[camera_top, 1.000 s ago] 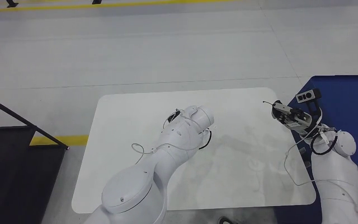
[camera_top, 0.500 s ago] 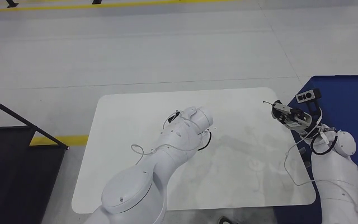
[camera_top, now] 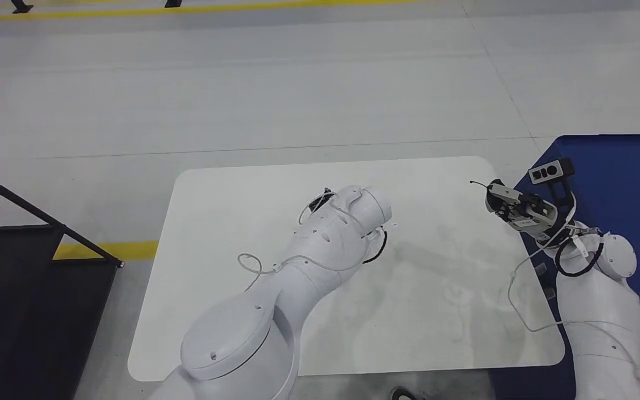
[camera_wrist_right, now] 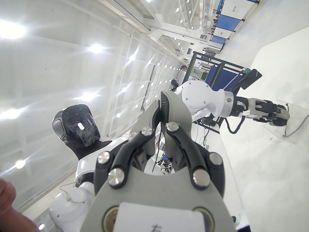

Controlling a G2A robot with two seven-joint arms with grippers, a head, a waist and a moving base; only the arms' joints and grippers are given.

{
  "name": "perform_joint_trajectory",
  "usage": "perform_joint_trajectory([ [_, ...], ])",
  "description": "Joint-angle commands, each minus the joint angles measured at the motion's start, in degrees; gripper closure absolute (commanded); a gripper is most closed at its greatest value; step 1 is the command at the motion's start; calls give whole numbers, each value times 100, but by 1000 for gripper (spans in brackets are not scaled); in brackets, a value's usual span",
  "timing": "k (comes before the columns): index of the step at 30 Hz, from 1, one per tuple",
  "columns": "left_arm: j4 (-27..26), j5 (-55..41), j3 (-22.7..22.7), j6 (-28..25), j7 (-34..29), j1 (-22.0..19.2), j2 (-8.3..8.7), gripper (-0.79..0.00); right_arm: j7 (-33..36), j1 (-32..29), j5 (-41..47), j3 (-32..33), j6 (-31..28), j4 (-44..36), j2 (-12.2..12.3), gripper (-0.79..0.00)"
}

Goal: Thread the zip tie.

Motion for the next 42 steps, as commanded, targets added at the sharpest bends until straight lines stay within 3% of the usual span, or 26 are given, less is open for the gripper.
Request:
perform_joint_trajectory([
  [1, -55, 7, -10, 56, -13, -11, 4, 0, 0, 0, 0, 0, 0, 0, 0, 0],
  [5, -131, 87, 14, -266, -462, -26, 44, 0, 0, 0, 0, 0, 0, 0, 0, 0],
  [12, -293, 217, -135, -569, -99, -105, 182, 0, 0, 0, 0, 0, 0, 0, 0, 0],
  [17, -958, 162, -380, -400, 437, 87, 337, 0, 0, 0, 0, 0, 0, 0, 0, 0],
  [19, -1155, 141, -402, -403, 233, 255, 407, 0, 0, 0, 0, 0, 0, 0, 0, 0],
  [25, -1180, 150, -408, -511, 285, 304, 411, 0, 0, 0, 0, 0, 0, 0, 0, 0],
  [27, -1287, 156, -518, -715, 750, 412, 433, 0, -77, -127, -98, -33, 186, -197, 16, 0],
  [29, -1568, 62, -717, -905, 1240, 530, 468, 0, 87, -276, -278, 61, 386, -406, 76, 0],
  [31, -2053, 54, -958, -944, 2145, 744, 521, 0, 194, -438, -444, 192, 588, -616, 154, 0],
  [34, -3290, 202, -1248, -813, 3295, 1396, 649, 0, 194, -682, -401, 374, 1083, -849, 276, 0],
  [37, -4695, 591, -1491, -461, 3797, 2162, 878, 0, 194, -858, -348, 458, 1430, -986, 387, 0],
  [42, -4834, 642, -1522, -417, 3828, 2244, 906, 0, 194, -858, -348, 458, 1430, -986, 387, 0],
])
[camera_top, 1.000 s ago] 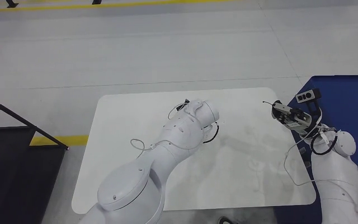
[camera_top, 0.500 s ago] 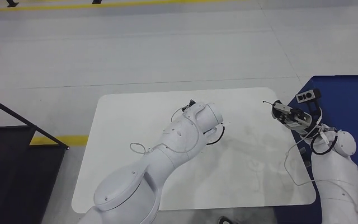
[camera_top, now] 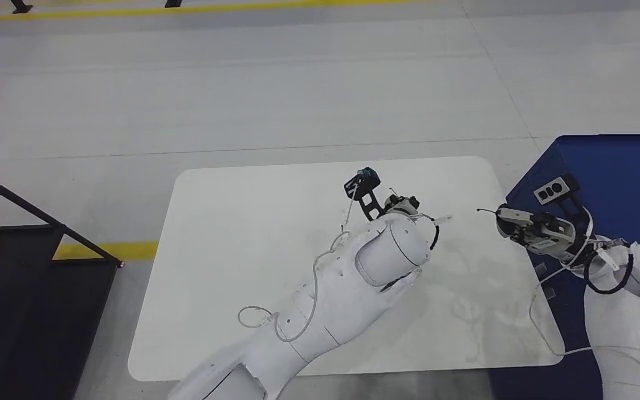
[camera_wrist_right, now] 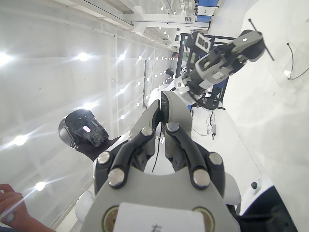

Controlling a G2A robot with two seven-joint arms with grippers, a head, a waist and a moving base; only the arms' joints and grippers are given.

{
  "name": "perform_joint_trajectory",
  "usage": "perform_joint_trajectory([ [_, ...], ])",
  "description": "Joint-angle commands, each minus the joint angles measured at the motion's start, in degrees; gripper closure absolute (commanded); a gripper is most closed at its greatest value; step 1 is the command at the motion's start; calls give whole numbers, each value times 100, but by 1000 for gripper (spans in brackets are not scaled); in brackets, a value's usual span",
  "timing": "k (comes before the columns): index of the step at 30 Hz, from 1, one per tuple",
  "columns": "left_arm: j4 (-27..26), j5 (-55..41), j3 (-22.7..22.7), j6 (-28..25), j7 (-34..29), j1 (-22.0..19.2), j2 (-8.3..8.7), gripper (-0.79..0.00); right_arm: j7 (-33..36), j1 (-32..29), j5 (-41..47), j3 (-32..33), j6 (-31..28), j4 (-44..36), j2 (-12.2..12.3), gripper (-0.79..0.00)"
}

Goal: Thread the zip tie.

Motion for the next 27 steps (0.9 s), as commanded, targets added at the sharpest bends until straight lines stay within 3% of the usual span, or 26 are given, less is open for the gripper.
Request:
perform_joint_trajectory([
  [1, 218, -6, 3, -4, -5, -20, -2, 0, 0, 1, -1, -1, -1, 0, 0, 0],
  [19, 190, -10, -48, -116, 24, 23, 7, 0, 0, -44, 41, -61, 133, -92, -3, 0],
  [22, -262, 264, -285, -675, 368, 310, 94, 0, -304, -236, 50, -113, 663, -365, 12, 0],
  [27, -1990, 1107, -437, -1412, 606, 1280, 348, 0, -545, -523, -99, -26, 1563, -781, 93, 0],
])
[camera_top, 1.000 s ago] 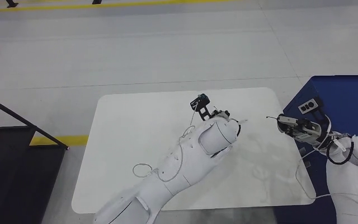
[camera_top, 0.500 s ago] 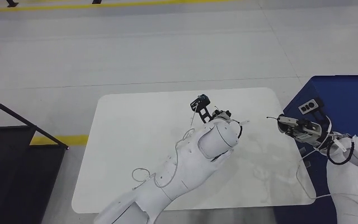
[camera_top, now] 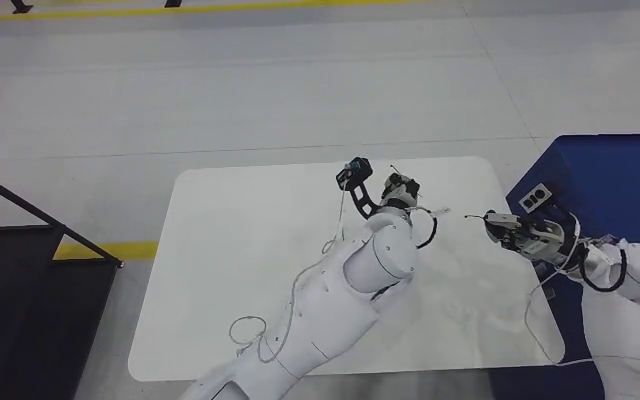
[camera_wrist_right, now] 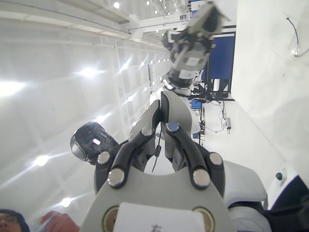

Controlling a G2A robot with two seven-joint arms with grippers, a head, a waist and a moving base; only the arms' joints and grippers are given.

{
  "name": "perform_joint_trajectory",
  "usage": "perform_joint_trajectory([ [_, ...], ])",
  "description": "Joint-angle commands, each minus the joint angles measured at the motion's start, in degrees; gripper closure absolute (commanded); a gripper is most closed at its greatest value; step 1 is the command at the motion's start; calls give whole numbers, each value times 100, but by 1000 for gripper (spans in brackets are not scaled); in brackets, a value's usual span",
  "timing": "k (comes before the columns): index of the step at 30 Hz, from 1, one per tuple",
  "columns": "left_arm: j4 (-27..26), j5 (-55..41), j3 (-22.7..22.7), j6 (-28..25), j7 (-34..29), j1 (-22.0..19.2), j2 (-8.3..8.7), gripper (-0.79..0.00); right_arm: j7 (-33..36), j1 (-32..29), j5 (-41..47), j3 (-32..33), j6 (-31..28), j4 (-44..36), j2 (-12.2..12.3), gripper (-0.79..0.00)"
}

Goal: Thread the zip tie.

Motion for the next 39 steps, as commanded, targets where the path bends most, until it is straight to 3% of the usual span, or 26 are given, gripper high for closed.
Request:
perform_joint_trajectory([
  [1, -756, 439, -32, -322, -28, 478, 123, 0, -52, -88, 47, 34, 391, -88, 24, 0],
  [4, -1305, 934, -145, -624, 33, 954, 259, 0, -191, -150, -3, 87, 665, -219, 59, 0],
  [12, -1305, 934, -145, -624, 33, 954, 259, 0, -232, -185, 59, 30, 607, -292, 48, 0],
  [15, -1356, 1386, 47, -831, 49, 987, 284, 0, -751, -410, -437, 145, -754, -710, 41, 0],
  [21, -1771, 2748, 524, -959, 338, 1335, 344, 0, -1154, -838, -436, 292, -2033, -1083, 5, 0],
  [24, -1790, 3344, 623, -937, 377, 1452, 375, 0, -1126, -983, -281, 186, -2116, -1236, -11, 0],
  [31, -1792, 3390, 629, -926, 382, 1464, 375, 0, -1158, -1011, -228, 176, -2202, -1324, -14, 0],
  [34, -1792, 3390, 629, -926, 382, 1464, 375, 0, -1302, -1151, -512, 179, -2714, -1582, -20, 0],
  [39, -1696, 4152, 858, -1479, 364, 1594, 422, 0, -1348, -1307, -356, 230, -3165, -1827, -32, 0],
])
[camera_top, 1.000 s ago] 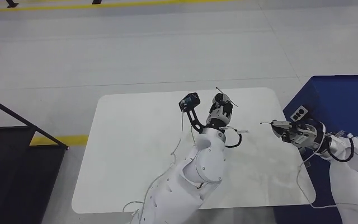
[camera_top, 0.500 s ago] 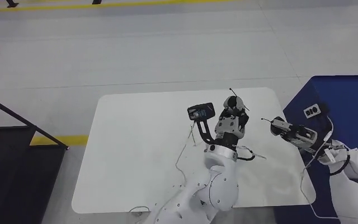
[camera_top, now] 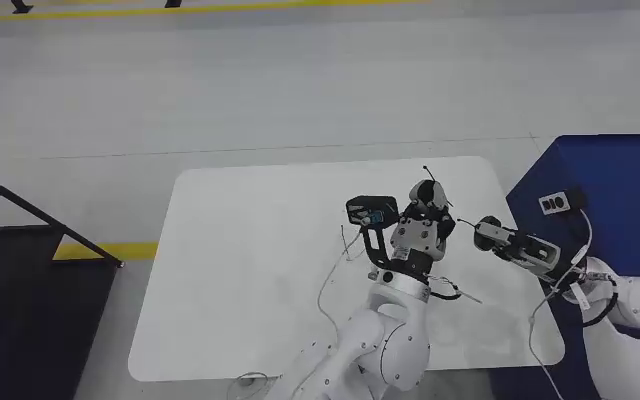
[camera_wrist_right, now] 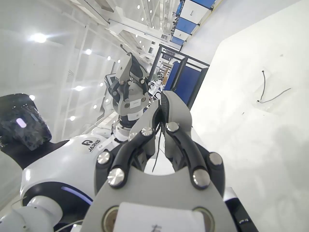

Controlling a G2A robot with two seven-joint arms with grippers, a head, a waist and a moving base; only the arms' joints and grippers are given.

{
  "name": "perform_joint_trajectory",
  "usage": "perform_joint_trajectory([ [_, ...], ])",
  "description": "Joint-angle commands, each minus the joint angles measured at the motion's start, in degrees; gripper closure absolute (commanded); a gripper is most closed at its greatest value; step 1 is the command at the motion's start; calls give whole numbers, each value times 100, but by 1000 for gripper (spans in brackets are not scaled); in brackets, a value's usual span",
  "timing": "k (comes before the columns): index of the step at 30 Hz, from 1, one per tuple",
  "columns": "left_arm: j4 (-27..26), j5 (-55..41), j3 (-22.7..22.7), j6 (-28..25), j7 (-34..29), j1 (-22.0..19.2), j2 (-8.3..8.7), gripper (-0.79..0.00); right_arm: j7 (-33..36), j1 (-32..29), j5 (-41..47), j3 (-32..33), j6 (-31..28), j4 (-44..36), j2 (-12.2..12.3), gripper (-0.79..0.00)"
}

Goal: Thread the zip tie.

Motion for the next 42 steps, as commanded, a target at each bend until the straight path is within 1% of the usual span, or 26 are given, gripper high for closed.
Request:
perform_joint_trajectory([
  [1, 13, 281, 66, -129, 66, 60, 4, 0, -32, -36, 47, 29, -256, -59, -6, 0],
  [4, 30, 543, 84, -294, 104, 127, 7, 0, -59, -83, 23, 41, -531, -107, -10, 0],
  [8, 34, 746, 31, -318, 106, 191, -10, 0, 1, -137, 37, 4, -828, -223, -12, 0],
  [14, 31, 801, -10, -288, 173, 200, -17, 0, 1, -137, 37, 4, -828, -223, -12, 0],
  [15, 31, 801, -10, -288, 173, 200, -17, 0, -58, -153, -70, -5, -849, -284, -12, 0],
  [18, 17, 838, -25, -394, 152, 263, -10, 0, -242, -234, -300, -10, -1061, -396, -18, 0],
  [22, -53, 898, -96, -544, 76, 350, -15, 0, -251, -237, -270, 24, -1290, -427, -13, 0],
  [26, -62, 1096, -152, -555, 0, 366, -29, 0, -211, -219, -210, 86, -1538, -387, -3, 0],
  [32, -26, 1163, -148, -756, -284, 401, -59, 0, -95, -198, -258, 107, -1632, -375, 19, 0],
  [37, -44, 1357, -138, -850, -322, 432, -78, 0, -95, -198, -258, 107, -1632, -375, 19, 0],
  [42, -114, 1311, -186, -885, -278, 450, -78, 0, -95, -198, -258, 107, -1632, -375, 19, 0],
])
